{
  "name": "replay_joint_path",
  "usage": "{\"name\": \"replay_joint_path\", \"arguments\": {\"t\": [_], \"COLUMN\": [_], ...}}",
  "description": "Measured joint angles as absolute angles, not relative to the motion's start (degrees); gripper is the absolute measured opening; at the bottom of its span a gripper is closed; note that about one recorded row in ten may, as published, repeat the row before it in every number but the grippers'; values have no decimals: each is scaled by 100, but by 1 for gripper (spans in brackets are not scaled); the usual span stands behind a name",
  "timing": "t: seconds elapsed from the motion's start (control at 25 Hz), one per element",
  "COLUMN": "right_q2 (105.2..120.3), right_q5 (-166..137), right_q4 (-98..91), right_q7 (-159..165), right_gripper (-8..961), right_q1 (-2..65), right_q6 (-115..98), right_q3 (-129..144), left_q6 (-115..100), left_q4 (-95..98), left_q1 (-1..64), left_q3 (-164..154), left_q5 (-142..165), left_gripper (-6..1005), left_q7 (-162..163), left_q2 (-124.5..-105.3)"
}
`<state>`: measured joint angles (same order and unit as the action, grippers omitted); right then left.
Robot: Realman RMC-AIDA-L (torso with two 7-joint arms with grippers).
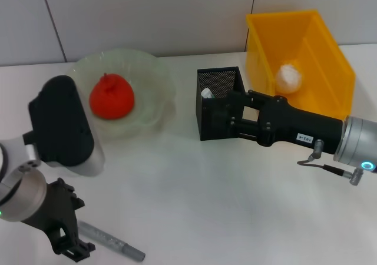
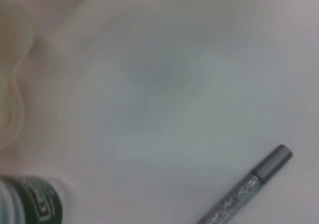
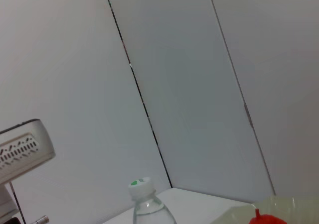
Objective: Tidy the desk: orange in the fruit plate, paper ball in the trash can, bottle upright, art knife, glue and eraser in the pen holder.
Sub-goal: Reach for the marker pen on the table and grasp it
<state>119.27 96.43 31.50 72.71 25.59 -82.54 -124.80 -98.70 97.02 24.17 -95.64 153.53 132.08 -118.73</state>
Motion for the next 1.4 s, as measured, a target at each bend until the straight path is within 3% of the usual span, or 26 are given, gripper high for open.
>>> {"name": "replay_joint_path", "arguments": {"t": [1.4], "right_q2": [11914], "right_q5": [9712], "right_q4": [2988], "right_q7": [7459], "right_gripper": [733], "right_q1": [2707], "right_q6": [-8210], "right_q3": [-12474], "left_q6": [-9587], "left_q4": [9036], "left_q1": [2907], "left_q3": [-10300], "left_q5": [15415], "left_gripper": [652], "left_q7": [11205], "left_q2": [-11909]}}
